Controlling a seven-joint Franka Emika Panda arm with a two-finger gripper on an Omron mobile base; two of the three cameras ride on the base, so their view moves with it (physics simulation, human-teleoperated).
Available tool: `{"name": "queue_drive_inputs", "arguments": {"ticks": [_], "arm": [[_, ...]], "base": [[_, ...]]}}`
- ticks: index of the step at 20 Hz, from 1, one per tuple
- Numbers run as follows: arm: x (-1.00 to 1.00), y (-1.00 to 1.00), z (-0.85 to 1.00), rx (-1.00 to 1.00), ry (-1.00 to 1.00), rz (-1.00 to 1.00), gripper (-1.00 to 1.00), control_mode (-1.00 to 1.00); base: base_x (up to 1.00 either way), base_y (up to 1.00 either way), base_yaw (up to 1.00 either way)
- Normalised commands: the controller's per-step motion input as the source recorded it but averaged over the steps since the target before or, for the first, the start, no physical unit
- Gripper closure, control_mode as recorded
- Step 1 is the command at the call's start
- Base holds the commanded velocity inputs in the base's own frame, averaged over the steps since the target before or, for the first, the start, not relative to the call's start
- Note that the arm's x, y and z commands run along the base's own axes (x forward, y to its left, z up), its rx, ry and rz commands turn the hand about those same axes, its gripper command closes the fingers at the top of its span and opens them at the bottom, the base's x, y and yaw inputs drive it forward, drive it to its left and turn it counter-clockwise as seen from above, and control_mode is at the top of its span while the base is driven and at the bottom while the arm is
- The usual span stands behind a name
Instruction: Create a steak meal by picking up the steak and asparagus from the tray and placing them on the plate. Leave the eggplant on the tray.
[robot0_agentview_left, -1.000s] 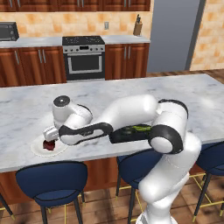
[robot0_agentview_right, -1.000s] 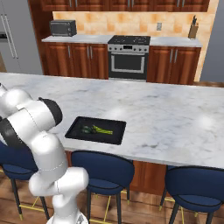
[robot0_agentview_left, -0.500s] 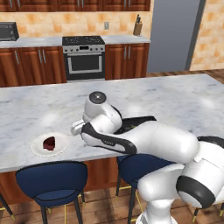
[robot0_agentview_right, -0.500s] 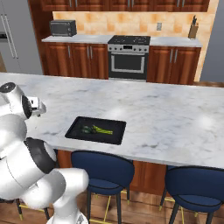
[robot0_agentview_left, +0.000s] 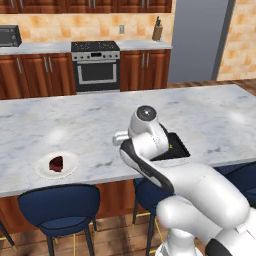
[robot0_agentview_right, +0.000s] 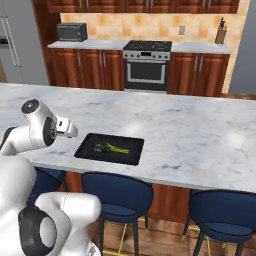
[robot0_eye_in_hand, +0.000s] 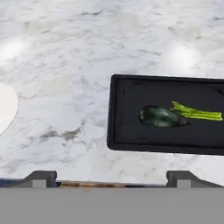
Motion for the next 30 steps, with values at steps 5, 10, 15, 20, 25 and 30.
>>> {"name": "queue_drive_inputs", "arguments": {"ticks": [5,10,15,20,25,30], "arm": [[0.00,-1.00,0.34,0.27,0.12,-0.50,-1.00,-1.00],[0.09,-0.91,0.03,0.28,0.14,-0.21,-1.00,-1.00],[0.28,-0.35,-0.08,0.09,0.09,-0.19,-1.00,-1.00],[0.45,-0.28,-0.27,0.00,0.13,-0.22,-1.00,-1.00],[0.54,-0.38,-0.46,0.02,0.13,-0.17,-1.00,-1.00],[0.72,-0.17,-0.49,0.07,0.12,-0.07,-1.00,-1.00]], "base": [[0.00,0.00,0.00],[0.00,0.00,0.00],[0.00,0.00,0.00],[0.00,0.00,0.00],[0.00,0.00,0.00],[0.00,0.00,0.00]]}}
